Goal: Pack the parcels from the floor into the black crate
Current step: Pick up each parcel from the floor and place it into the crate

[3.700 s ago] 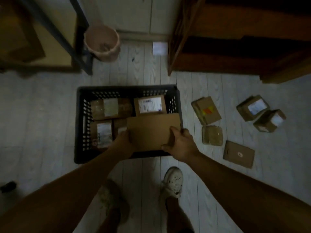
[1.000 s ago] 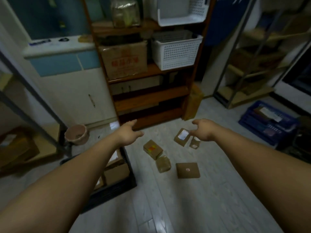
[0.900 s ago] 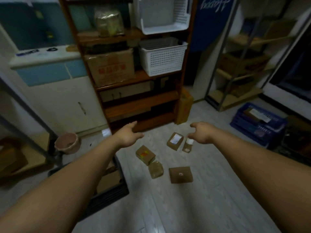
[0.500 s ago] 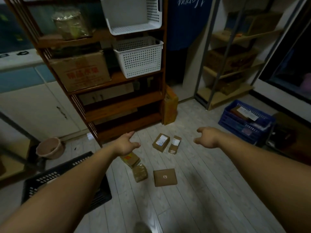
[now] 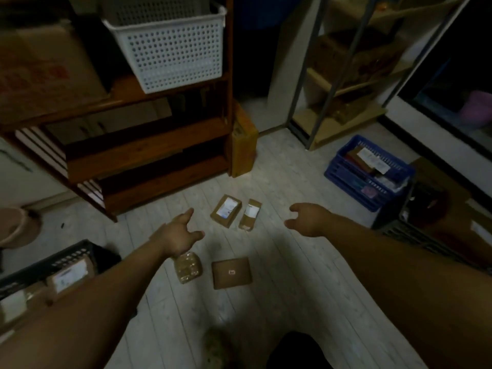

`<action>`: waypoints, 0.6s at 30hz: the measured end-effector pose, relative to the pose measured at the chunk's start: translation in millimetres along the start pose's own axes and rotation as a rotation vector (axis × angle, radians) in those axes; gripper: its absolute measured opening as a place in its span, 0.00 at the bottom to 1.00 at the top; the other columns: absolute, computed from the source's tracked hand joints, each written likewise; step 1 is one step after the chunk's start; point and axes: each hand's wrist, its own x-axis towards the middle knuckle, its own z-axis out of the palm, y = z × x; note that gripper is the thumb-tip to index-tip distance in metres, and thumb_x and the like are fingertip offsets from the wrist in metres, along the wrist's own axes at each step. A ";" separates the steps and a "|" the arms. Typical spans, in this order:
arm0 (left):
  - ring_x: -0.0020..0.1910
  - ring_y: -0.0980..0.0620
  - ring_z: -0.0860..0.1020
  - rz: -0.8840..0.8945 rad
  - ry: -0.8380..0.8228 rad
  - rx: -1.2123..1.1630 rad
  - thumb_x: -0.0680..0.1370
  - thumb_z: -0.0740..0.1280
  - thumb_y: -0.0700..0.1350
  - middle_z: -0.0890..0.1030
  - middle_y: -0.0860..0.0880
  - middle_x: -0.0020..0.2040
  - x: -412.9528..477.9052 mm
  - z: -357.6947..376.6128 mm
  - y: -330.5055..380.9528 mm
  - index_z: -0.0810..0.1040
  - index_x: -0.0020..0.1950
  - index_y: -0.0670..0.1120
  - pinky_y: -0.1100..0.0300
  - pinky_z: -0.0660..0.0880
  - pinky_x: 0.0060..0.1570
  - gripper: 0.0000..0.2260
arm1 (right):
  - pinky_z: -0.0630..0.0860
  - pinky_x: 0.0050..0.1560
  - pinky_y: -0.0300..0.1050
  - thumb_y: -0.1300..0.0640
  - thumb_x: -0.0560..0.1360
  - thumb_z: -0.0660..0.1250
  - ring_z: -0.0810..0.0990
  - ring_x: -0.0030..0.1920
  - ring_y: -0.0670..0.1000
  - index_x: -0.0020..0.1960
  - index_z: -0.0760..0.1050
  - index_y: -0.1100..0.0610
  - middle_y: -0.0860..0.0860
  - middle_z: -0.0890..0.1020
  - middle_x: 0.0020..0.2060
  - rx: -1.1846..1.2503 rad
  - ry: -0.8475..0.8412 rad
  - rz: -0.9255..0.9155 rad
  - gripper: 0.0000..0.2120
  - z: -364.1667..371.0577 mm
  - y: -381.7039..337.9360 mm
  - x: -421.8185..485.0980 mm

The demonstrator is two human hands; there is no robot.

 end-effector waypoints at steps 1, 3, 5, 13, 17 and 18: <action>0.73 0.44 0.62 -0.021 -0.015 0.020 0.77 0.64 0.54 0.57 0.44 0.77 6.8 4.9 -1.7 0.47 0.78 0.50 0.48 0.59 0.73 0.36 | 0.57 0.72 0.45 0.46 0.80 0.60 0.59 0.75 0.55 0.77 0.54 0.59 0.56 0.58 0.76 -0.005 -0.022 -0.006 0.32 1.6 1.9 15.0; 0.73 0.44 0.63 -0.083 -0.045 -0.013 0.78 0.64 0.51 0.59 0.42 0.76 23.8 17.8 -9.6 0.50 0.78 0.46 0.51 0.59 0.72 0.34 | 0.58 0.72 0.45 0.45 0.79 0.60 0.59 0.75 0.55 0.77 0.54 0.57 0.55 0.58 0.76 -0.014 -0.062 -0.023 0.32 10.7 3.4 49.2; 0.73 0.45 0.63 -0.164 -0.058 -0.092 0.78 0.65 0.49 0.60 0.43 0.76 41.1 31.4 -15.2 0.51 0.78 0.44 0.59 0.59 0.70 0.34 | 0.61 0.71 0.46 0.45 0.79 0.60 0.62 0.74 0.55 0.77 0.56 0.56 0.54 0.60 0.76 -0.015 -0.111 -0.051 0.30 25.5 4.5 87.9; 0.61 0.49 0.73 -0.382 -0.030 -0.252 0.79 0.64 0.46 0.68 0.50 0.69 151.0 141.7 -67.5 0.61 0.72 0.48 0.74 0.66 0.53 0.23 | 0.65 0.69 0.49 0.45 0.79 0.61 0.63 0.73 0.57 0.77 0.57 0.55 0.54 0.60 0.76 0.060 -0.390 0.012 0.31 126.9 50.2 260.8; 0.75 0.47 0.57 -0.472 -0.141 -0.223 0.78 0.65 0.51 0.55 0.45 0.78 218.8 215.2 -110.8 0.51 0.78 0.46 0.57 0.55 0.72 0.34 | 0.67 0.69 0.52 0.46 0.78 0.63 0.66 0.71 0.58 0.76 0.57 0.56 0.55 0.61 0.75 0.087 -0.436 0.072 0.31 190.3 77.8 338.3; 0.75 0.46 0.57 -0.486 -0.153 -0.221 0.78 0.64 0.51 0.55 0.45 0.77 237.8 232.3 -121.7 0.51 0.78 0.46 0.57 0.54 0.72 0.34 | 0.67 0.69 0.53 0.47 0.78 0.63 0.65 0.71 0.58 0.77 0.57 0.56 0.55 0.61 0.75 0.090 -0.439 0.083 0.31 207.7 83.6 357.7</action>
